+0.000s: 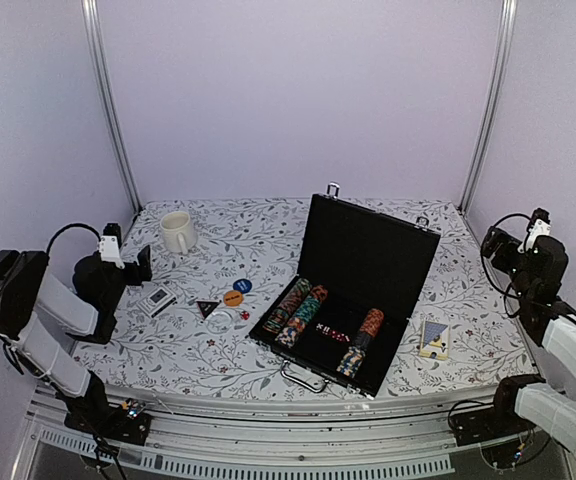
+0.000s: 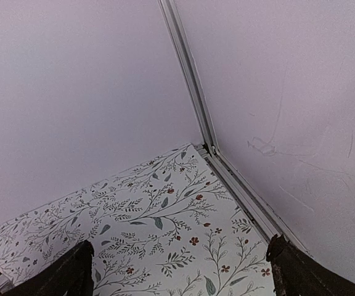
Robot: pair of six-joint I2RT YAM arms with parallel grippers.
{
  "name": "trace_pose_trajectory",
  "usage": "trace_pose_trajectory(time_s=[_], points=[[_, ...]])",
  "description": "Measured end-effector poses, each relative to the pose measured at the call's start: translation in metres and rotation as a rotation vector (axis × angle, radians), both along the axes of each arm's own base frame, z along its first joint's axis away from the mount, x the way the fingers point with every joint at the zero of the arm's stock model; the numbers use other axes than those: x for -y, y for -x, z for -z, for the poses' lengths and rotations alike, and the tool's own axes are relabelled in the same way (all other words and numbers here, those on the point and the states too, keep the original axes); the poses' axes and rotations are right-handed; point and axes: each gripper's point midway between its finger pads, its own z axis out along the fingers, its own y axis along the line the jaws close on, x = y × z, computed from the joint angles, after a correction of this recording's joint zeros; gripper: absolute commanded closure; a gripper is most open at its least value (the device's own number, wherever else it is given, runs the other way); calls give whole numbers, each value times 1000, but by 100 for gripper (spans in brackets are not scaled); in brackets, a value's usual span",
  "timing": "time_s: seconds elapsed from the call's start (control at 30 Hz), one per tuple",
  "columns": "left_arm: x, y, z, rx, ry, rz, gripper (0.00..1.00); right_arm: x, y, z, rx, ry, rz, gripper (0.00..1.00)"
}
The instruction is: Pack up texas hold em set
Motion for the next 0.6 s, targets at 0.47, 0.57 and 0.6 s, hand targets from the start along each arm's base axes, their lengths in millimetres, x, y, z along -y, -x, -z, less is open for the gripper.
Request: trace_pose_trajectory(time_s=[0.47,0.57,0.6], points=[[-36,-15,-57,-19,146,-264,6,3,-19,-17,-124,-1,15,1],[-41,-25,-111,30,288,-298,14,-2,-30,-54,-75,-1,-19,1],[-38,-26,-121,30,325,-283,15,-5,-33,-65,-57,-2,-36,1]])
